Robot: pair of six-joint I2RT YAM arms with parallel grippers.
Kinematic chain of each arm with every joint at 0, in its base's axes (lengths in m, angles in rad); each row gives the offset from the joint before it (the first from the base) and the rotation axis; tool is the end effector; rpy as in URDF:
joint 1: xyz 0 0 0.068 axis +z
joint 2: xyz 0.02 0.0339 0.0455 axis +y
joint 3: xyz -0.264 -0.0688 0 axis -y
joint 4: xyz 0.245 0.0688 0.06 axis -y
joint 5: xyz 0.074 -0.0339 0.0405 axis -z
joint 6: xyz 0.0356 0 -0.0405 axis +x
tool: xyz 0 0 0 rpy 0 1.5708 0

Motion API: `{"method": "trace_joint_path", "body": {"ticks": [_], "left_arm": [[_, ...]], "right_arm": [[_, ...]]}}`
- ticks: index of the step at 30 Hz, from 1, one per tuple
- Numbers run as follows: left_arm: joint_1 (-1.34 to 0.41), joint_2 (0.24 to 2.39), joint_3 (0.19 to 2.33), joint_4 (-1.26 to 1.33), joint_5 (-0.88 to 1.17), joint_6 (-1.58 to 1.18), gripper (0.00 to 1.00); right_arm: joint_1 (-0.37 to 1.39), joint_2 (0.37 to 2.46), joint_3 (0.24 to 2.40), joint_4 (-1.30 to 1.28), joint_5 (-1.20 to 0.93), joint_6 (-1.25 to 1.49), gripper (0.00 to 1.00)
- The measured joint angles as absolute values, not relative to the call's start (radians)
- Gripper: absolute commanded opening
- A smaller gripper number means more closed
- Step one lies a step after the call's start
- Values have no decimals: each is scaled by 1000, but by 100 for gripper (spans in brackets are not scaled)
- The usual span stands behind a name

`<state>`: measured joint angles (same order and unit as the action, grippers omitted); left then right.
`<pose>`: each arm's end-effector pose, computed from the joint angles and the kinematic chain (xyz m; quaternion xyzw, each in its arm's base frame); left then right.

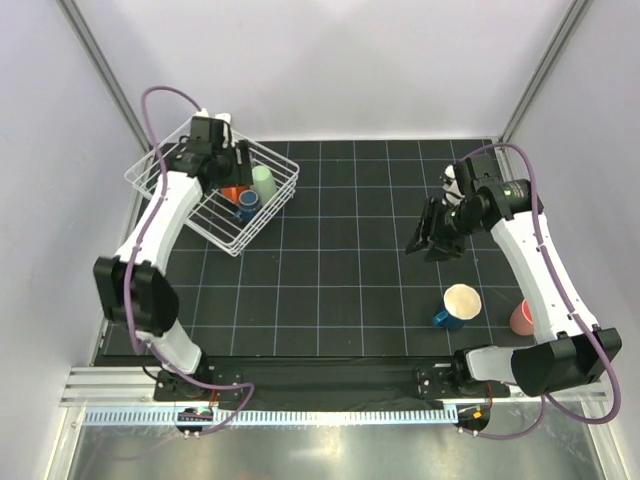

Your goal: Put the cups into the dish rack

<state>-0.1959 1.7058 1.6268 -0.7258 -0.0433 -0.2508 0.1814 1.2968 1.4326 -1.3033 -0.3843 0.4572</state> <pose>0.3735 -0.0725 0.3366 -0.0335 0.9268 -0.0632 0.3688 0.2191 0.0538 0.3618 0.0943 0.9578 0.2394 0.1279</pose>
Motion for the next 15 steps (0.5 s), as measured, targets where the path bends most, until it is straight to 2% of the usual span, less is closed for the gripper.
{"method": "trace_joint_path", "body": {"ticks": [5, 10, 15], "left_arm": [[-196, 1572, 1636, -738, 5, -360, 73], [-237, 1475, 1607, -723, 101, -479, 73], [-342, 1460, 1563, -708, 142, -543, 72]], "right_arm": [[192, 1275, 1358, -1320, -152, 467, 50], [192, 1216, 1240, -1340, -38, 555, 52], [183, 1211, 1204, -1353, 7, 633, 81]]}}
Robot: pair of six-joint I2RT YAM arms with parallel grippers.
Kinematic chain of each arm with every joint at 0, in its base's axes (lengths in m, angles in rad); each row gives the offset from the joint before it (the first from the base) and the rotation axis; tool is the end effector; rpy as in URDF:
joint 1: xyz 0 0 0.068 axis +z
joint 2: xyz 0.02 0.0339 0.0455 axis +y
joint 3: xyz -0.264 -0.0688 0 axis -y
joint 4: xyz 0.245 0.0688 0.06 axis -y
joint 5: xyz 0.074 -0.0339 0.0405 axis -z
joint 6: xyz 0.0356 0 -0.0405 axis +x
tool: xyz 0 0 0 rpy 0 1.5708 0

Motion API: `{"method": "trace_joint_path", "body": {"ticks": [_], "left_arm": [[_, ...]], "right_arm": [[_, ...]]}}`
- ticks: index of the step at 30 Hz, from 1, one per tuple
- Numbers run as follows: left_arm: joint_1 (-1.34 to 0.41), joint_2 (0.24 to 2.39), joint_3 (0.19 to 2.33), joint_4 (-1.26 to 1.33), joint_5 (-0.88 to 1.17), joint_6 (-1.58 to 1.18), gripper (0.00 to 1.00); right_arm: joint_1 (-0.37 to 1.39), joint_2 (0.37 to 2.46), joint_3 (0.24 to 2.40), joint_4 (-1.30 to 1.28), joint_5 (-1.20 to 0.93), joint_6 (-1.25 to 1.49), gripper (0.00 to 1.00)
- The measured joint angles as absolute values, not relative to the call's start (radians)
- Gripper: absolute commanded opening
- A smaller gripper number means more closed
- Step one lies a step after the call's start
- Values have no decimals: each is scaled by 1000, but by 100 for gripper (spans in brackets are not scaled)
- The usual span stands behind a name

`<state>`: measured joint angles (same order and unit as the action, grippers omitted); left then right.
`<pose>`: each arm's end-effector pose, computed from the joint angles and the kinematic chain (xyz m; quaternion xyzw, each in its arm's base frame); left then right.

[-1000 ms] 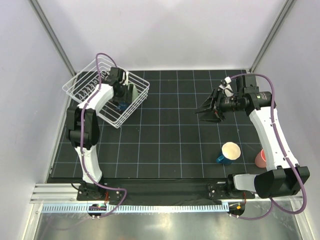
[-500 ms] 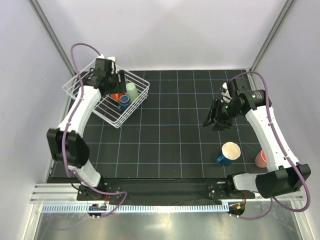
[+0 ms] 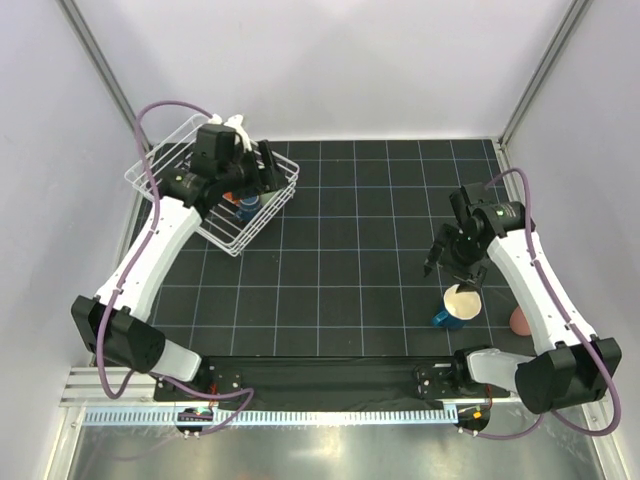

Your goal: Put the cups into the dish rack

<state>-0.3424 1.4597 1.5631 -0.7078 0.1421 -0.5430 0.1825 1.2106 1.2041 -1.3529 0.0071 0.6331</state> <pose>0.2980 -0.1116 0.3988 -0.0556 0.8821 -0.2553 0.3918 0.1921 0.0352 0.3118 0.2225 0.9692 0.0386 0.0982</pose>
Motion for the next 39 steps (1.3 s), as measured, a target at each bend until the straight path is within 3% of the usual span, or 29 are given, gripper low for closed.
{"method": "trace_joint_path", "body": {"ticks": [1, 4, 12, 23, 24, 35, 39], "left_arm": [[-357, 1460, 1556, -709, 145, -548, 72], [-396, 1459, 1537, -707, 156, -569, 72], [-414, 1415, 1487, -709, 158, -601, 72], [-422, 1325, 1476, -708, 199, -643, 71], [-422, 1324, 1472, -708, 208, -647, 71], [-428, 1323, 1440, -710, 330, -677, 75], [-428, 1323, 1440, -684, 390, -702, 76]], "right_arm": [[176, 1210, 1200, -1354, 15, 641, 94], [137, 1188, 1176, -1349, 27, 664, 100], [-5, 1105, 1035, -1303, -20, 667, 98], [-23, 1208, 949, -1165, -5, 716, 68], [-24, 1225, 949, -1154, -2, 716, 60], [-24, 1254, 911, -1082, 1, 692, 4], [-30, 1244, 914, -1085, -17, 655, 4]]}}
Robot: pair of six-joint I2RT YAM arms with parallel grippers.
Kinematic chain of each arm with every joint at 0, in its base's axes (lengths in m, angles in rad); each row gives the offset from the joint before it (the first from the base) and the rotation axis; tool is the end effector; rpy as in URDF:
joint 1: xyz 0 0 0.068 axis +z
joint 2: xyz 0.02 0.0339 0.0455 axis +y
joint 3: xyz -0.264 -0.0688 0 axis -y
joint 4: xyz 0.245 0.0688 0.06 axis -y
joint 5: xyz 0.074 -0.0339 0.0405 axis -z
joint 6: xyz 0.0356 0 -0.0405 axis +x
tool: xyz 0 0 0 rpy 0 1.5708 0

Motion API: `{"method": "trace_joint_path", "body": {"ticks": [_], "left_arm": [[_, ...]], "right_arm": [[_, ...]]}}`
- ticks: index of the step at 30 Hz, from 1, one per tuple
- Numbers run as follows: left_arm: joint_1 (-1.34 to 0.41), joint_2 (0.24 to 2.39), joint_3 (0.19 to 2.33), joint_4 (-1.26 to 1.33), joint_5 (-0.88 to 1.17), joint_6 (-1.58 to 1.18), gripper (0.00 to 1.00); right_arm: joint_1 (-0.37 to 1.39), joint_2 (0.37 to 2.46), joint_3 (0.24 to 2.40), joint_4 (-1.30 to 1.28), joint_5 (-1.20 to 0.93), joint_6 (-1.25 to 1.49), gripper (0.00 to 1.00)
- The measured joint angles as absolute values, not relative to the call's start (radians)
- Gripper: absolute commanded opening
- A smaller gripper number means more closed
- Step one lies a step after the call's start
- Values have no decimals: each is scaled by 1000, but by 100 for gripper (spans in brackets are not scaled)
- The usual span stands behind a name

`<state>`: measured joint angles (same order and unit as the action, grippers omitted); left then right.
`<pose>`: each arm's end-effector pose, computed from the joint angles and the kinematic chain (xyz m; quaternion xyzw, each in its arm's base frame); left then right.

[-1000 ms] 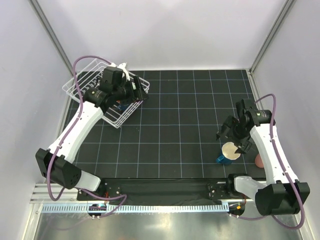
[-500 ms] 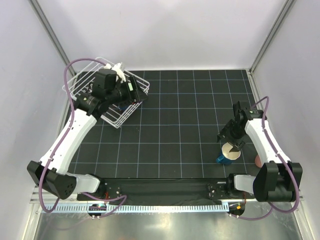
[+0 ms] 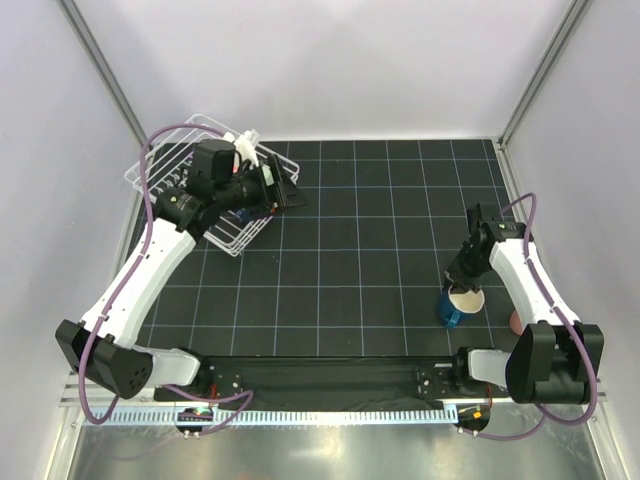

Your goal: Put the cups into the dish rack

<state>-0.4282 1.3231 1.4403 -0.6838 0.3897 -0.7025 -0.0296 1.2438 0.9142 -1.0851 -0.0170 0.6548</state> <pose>0.2507 -0.1293 0.4003 -0.0253 0.8647 -0.3963 0.3078 0.2034 -0.0054 0.2327 0.3339 0.9393 0.0320 0.0716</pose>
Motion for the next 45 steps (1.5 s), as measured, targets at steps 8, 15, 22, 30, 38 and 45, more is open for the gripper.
{"method": "trace_joint_path", "body": {"ticks": [8, 15, 22, 30, 38, 45], "left_arm": [[-428, 1323, 1413, -508, 530, -837, 84], [-428, 1322, 1309, -247, 619, -995, 90], [-428, 1316, 1212, 96, 683, -1190, 100], [-431, 1288, 1179, 197, 682, -1267, 100], [-471, 1276, 1168, 304, 694, -1305, 100], [-495, 1280, 1147, 339, 702, -1306, 98]], "right_arm": [[-21, 1165, 1068, -991, -294, 620, 4], [56, 1163, 1252, -691, -642, 764, 4], [210, 1188, 1306, -375, -846, 1009, 4], [226, 1190, 1339, -135, -948, 1178, 4], [254, 1201, 1263, 110, -992, 1357, 4], [258, 1223, 1177, 298, -999, 1524, 4]]}}
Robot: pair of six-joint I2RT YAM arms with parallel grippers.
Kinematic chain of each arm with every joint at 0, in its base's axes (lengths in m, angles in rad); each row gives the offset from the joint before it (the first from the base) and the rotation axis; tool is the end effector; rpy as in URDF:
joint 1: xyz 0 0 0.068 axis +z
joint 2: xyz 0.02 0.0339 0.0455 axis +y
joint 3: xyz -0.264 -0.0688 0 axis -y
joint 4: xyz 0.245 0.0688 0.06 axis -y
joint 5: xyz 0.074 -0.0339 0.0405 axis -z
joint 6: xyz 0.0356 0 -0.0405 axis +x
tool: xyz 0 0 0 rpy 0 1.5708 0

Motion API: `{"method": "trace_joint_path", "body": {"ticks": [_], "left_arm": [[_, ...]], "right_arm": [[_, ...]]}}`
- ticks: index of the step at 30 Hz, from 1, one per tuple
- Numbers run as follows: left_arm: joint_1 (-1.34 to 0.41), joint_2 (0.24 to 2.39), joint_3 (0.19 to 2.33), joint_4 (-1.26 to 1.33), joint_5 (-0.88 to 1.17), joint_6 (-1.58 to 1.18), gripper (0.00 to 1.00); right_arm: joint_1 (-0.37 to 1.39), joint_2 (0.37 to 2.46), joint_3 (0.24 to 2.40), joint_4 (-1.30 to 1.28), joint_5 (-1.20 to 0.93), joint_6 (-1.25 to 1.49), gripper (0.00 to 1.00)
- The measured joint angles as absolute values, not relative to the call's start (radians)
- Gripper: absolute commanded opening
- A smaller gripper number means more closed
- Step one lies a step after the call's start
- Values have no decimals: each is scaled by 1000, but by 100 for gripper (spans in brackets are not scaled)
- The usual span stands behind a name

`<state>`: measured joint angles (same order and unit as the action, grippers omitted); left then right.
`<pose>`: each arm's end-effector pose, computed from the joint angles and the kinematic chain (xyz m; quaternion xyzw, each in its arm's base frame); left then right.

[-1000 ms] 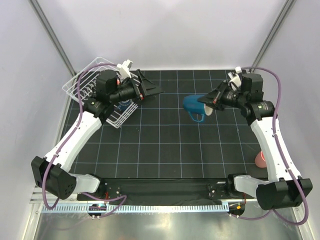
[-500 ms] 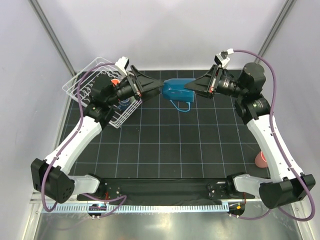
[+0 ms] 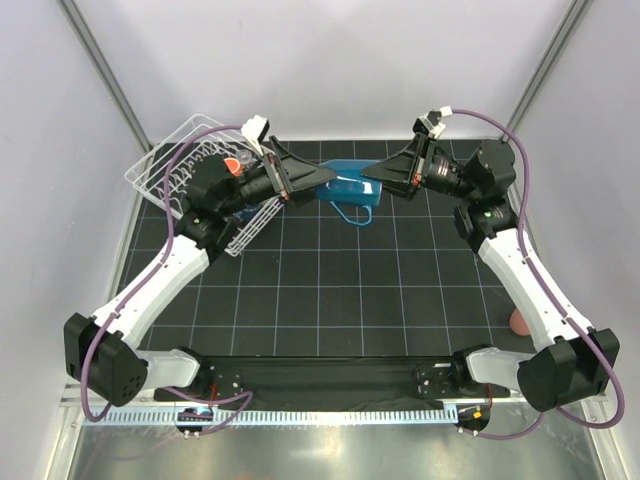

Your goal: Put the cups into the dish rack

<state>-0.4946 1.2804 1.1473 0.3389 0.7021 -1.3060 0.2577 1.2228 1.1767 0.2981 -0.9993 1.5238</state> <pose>0.2481 -0.1599 0.4141 0.0114 0.6495 -0.7057 0.2828 0.2513 0.0972 0.4336 0.0128 0.6576 0.7240 0.2080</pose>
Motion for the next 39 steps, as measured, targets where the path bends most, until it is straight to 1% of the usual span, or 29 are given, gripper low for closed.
{"method": "trace_joint_path", "body": {"ticks": [6, 9, 11, 12, 13, 15, 16, 18, 19, 20, 21, 22, 23, 24, 25, 26, 27, 29, 31, 33, 35, 39], "left_arm": [[-516, 1294, 1147, 376, 714, -1312, 95], [-525, 1304, 1147, 389, 727, -1320, 91], [-527, 1311, 1147, 395, 733, -1325, 86], [-527, 1314, 1148, 395, 735, -1327, 82], [-527, 1316, 1147, 395, 735, -1328, 71], [-527, 1320, 1147, 399, 738, -1332, 55], [-527, 1321, 1147, 400, 738, -1334, 39], [-526, 1323, 1147, 400, 741, -1330, 21], [-525, 1324, 1147, 400, 743, -1330, 0], [-524, 1326, 1148, 401, 745, -1328, 0], [-523, 1327, 1148, 400, 747, -1327, 0], [-521, 1328, 1148, 391, 751, -1321, 0], [-519, 1330, 1148, 379, 754, -1314, 0], [-516, 1330, 1148, 360, 758, -1299, 0], [-508, 1330, 1149, 326, 763, -1274, 0], [-498, 1330, 1153, 278, 770, -1243, 0], [-480, 1330, 1163, 215, 771, -1202, 0], [-428, 1330, 1200, 52, 775, -1108, 0], [-369, 1328, 1273, -149, 730, -977, 0], [-324, 1328, 1351, -344, 617, -837, 0], [-275, 1328, 1425, -519, 490, -699, 0], [-206, 1337, 1496, -727, 270, -516, 0]], "right_arm": [[271, 1227, 1164, 363, -1010, 1578, 4], [285, 1236, 1164, 380, -1023, 1591, 4], [290, 1240, 1164, 386, -1028, 1594, 4], [292, 1244, 1164, 389, -1029, 1596, 4], [293, 1246, 1164, 390, -1030, 1597, 4], [294, 1248, 1163, 394, -1033, 1597, 4], [294, 1250, 1163, 395, -1034, 1596, 4], [293, 1252, 1163, 397, -1036, 1595, 5], [293, 1252, 1163, 396, -1036, 1591, 11], [293, 1253, 1163, 388, -1036, 1584, 21], [293, 1253, 1163, 372, -1036, 1573, 47], [293, 1253, 1165, 353, -1036, 1557, 56], [294, 1253, 1170, 321, -1036, 1524, 62], [295, 1253, 1177, 279, -1036, 1486, 72], [295, 1253, 1197, 201, -1035, 1435, 76], [295, 1256, 1225, 121, -1030, 1378, 78], [293, 1261, 1257, 41, -1019, 1320, 82], [282, 1264, 1315, -126, -977, 1192, 83], [260, 1269, 1365, -302, -936, 1087, 83], [231, 1279, 1436, -505, -865, 961, 83], [208, 1287, 1485, -638, -815, 873, 83], [181, 1292, 1529, -845, -748, 727, 83]]}}
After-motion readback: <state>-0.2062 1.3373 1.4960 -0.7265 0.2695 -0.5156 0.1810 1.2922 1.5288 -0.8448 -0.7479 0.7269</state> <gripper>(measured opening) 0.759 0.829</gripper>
